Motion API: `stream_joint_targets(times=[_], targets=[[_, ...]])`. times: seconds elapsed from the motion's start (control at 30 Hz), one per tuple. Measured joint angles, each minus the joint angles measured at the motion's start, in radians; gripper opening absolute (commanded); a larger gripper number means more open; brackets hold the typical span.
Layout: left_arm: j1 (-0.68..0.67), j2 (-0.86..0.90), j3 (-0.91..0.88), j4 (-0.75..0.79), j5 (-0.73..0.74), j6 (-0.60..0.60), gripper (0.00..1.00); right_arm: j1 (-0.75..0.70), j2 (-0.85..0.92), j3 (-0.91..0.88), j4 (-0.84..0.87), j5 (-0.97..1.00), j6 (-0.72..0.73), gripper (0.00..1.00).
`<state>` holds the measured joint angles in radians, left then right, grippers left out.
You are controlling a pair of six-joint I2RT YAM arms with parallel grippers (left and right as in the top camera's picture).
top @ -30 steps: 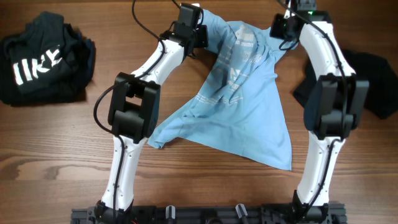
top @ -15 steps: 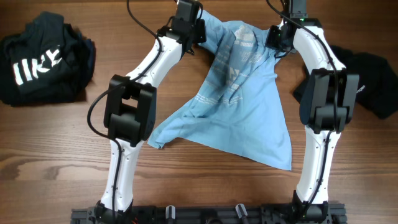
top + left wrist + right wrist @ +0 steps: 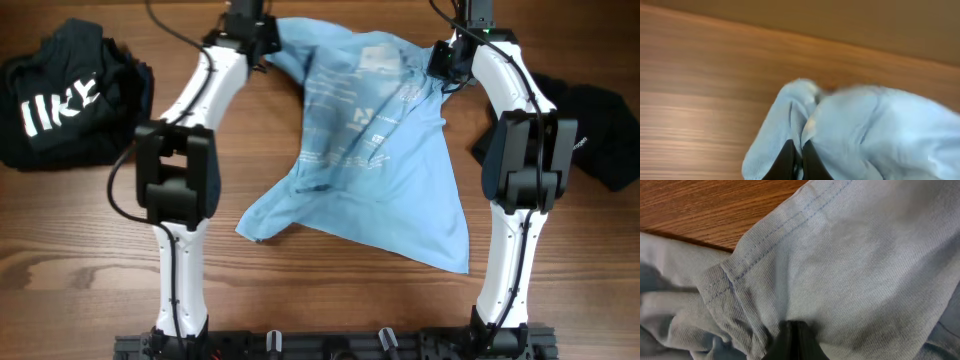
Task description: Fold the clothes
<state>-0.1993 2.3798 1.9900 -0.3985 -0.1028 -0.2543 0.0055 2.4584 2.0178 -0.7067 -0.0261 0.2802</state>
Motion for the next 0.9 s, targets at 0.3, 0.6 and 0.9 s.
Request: stream_joint_targets(times=[0.3,0.6,0.9], targets=[[0.038,-0.005,0.0,0.09,-0.111,0.11,0.04,0.0,0.001,0.001,-0.002,0.0,0.0,0.04],[0.073,-0.005,0.0,0.21,-0.166,0.185,0.04,0.0,0.001,0.002,-0.003,-0.008,-0.013,0.04],[0.088,-0.005,0.0,0.394,-0.169,0.328,0.1,0.009,0.004,0.003,-0.002,-0.046,-0.02,0.04]])
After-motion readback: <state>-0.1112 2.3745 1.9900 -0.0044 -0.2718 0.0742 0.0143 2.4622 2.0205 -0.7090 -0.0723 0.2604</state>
